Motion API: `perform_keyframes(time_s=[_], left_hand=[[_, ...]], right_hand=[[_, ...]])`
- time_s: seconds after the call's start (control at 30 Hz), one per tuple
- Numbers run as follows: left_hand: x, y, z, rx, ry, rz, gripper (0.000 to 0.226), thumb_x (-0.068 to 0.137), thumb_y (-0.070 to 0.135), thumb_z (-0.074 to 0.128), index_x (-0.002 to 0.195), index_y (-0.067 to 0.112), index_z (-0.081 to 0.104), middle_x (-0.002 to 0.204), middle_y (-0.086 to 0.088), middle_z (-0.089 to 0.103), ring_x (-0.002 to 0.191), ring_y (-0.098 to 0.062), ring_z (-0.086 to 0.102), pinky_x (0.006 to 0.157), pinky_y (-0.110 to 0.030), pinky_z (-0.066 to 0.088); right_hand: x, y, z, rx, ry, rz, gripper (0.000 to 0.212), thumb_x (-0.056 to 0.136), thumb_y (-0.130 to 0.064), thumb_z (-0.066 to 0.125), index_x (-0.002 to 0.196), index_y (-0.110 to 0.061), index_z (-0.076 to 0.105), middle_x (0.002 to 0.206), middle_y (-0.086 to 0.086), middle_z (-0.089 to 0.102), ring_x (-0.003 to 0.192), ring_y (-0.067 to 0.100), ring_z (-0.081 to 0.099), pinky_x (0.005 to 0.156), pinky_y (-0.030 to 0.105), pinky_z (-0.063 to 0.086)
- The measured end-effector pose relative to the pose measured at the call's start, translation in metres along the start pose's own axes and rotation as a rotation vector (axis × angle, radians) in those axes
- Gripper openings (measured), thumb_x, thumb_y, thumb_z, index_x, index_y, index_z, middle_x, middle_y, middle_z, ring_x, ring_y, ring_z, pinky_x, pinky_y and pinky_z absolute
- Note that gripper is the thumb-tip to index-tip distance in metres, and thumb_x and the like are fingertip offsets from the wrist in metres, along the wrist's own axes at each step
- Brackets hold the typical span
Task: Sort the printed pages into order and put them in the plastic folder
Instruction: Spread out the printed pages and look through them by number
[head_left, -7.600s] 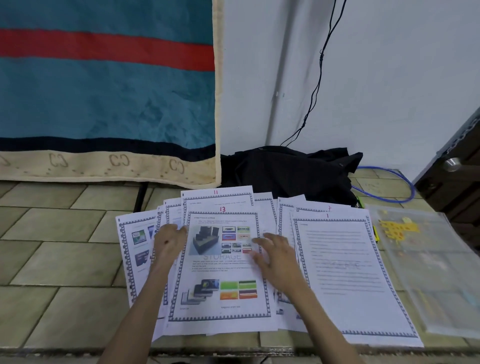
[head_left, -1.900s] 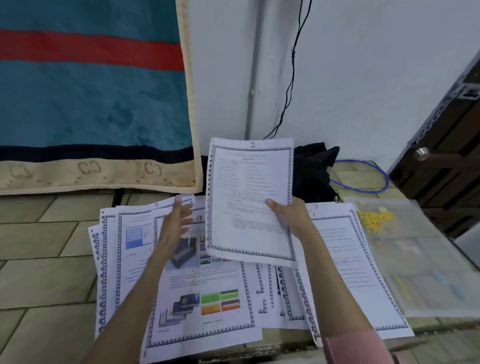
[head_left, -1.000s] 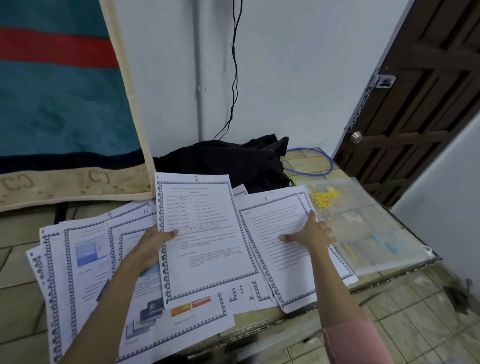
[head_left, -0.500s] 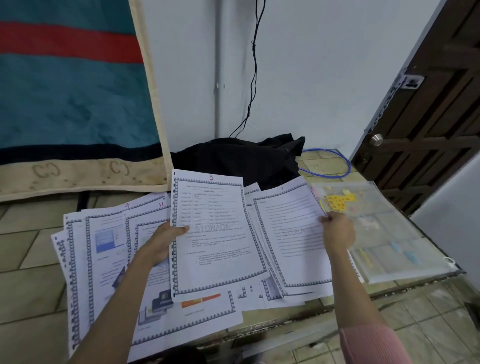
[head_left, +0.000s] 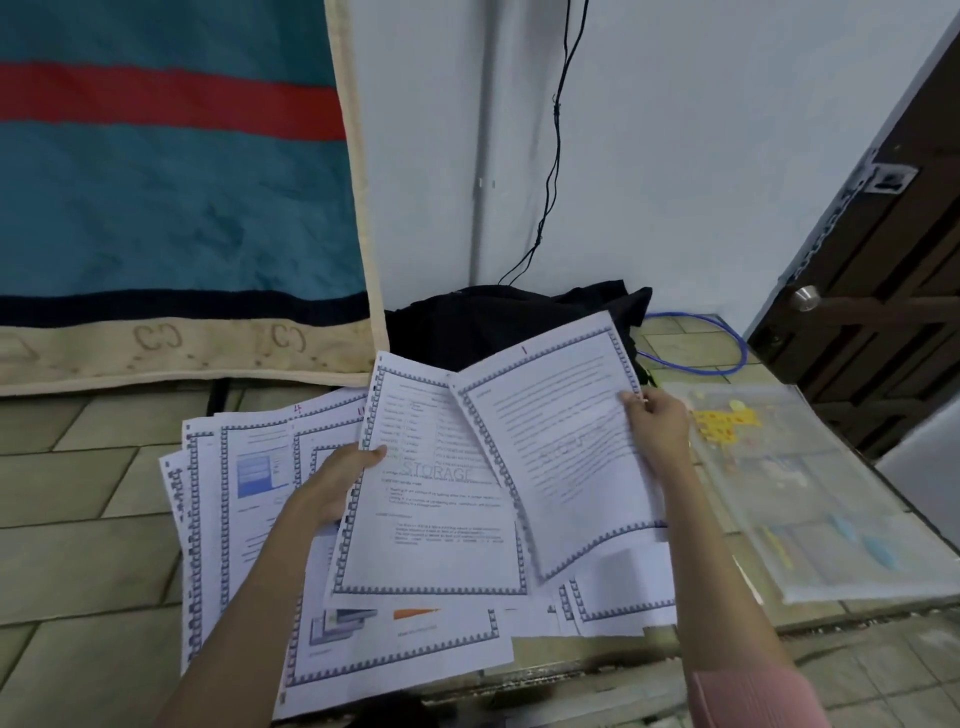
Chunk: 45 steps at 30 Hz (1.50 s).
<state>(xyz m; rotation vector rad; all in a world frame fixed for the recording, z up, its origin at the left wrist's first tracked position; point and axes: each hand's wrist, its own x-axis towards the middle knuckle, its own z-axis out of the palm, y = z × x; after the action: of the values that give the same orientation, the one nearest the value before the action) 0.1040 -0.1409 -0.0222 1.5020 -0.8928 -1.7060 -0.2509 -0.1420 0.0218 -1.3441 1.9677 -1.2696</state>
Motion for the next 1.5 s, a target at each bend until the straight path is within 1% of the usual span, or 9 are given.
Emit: perform_keyframes(time_s=[0.37,0.57,0.8,0.87,0.93,1.03,1.2,1.33,1.5], left_hand=[[-0.008,-0.002,-0.008,-0.070,0.017,-0.014,0.031,0.100,0.016,0.039,0.124,-0.001,0.052,0.110,-0.015,0.064,0.092,-0.030,0.061,0.091,-0.046,0.045],[-0.007,-0.002,-0.010,-0.168,-0.074,-0.006,0.055,0.090,0.055,0.040,0.122,0.016,0.059,0.119,-0.013,0.065,0.110,-0.032,0.060,0.099,-0.047,0.044],[-0.014,0.001,-0.016,0.161,-0.003,0.135,0.039,0.087,0.010,0.063,0.126,0.007,0.056,0.123,-0.013,0.063,0.099,-0.024,0.064,0.082,-0.034,0.053],[-0.016,0.012,-0.019,0.060,-0.016,0.157,0.037,0.089,0.007,0.060,0.125,0.006,0.056,0.122,-0.015,0.062,0.100,-0.027,0.064,0.087,-0.040,0.051],[-0.021,0.026,-0.016,-0.008,-0.033,0.208,0.033,0.090,0.007,0.057,0.123,0.008,0.056,0.118,-0.014,0.064,0.095,-0.026,0.065,0.083,-0.040,0.055],[-0.023,0.042,0.004,-0.069,-0.077,0.261,0.032,0.090,0.008,0.056,0.122,0.010,0.056,0.114,-0.011,0.066,0.090,-0.021,0.067,0.074,-0.036,0.059],[-0.017,0.049,0.061,-0.245,-0.262,0.099,0.039,0.097,0.040,0.037,0.109,0.014,0.064,0.113,-0.010,0.067,0.094,-0.025,0.066,0.080,-0.039,0.055],[-0.002,0.032,0.104,0.028,-0.113,0.029,0.019,0.098,0.009,0.046,0.111,0.007,0.058,0.112,-0.013,0.059,0.082,-0.025,0.061,0.071,-0.032,0.051],[0.021,0.014,0.139,0.256,-0.063,0.000,0.040,0.092,-0.004,0.049,0.132,0.000,0.044,0.120,-0.016,0.056,0.097,-0.024,0.060,0.077,-0.028,0.051]], right_hand=[[-0.005,-0.033,0.034,-0.008,-0.097,0.141,0.027,0.094,-0.015,0.053,0.110,0.002,0.065,0.111,0.017,0.066,0.100,0.028,0.061,0.076,0.022,0.039],[-0.052,-0.020,0.104,-0.079,-0.275,0.082,0.035,0.093,-0.012,0.054,0.060,-0.010,0.043,0.057,-0.002,0.044,0.058,0.019,0.044,0.043,0.014,0.028],[-0.070,-0.024,0.118,-0.005,-0.384,0.029,0.043,0.086,-0.024,0.068,0.058,-0.018,0.036,0.054,-0.006,0.036,0.051,0.009,0.032,0.048,0.016,0.023],[-0.070,-0.029,0.111,0.151,-0.368,0.059,0.016,0.082,-0.030,0.072,0.085,-0.023,0.058,0.078,-0.015,0.056,0.070,0.002,0.051,0.068,0.015,0.038],[-0.064,-0.033,0.100,0.325,-0.435,0.195,0.055,0.078,-0.040,0.073,0.124,-0.019,0.051,0.112,-0.013,0.058,0.101,0.005,0.057,0.090,0.027,0.046],[-0.054,-0.040,0.078,0.532,-0.595,0.333,0.047,0.082,-0.030,0.071,0.123,-0.011,0.058,0.116,0.005,0.067,0.098,0.019,0.069,0.082,0.033,0.056],[-0.032,-0.023,0.031,0.468,-0.262,0.259,0.015,0.090,-0.011,0.061,0.105,-0.013,0.065,0.106,0.007,0.068,0.089,0.018,0.068,0.081,0.033,0.056],[-0.021,0.012,-0.028,0.158,-0.012,0.295,0.028,0.091,-0.005,0.057,0.119,0.000,0.059,0.110,0.007,0.061,0.095,0.020,0.058,0.067,0.018,0.048],[-0.022,0.060,-0.059,-0.053,-0.013,0.407,0.028,0.089,-0.002,0.059,0.115,0.007,0.061,0.109,0.019,0.065,0.096,0.034,0.063,0.078,0.037,0.048]])
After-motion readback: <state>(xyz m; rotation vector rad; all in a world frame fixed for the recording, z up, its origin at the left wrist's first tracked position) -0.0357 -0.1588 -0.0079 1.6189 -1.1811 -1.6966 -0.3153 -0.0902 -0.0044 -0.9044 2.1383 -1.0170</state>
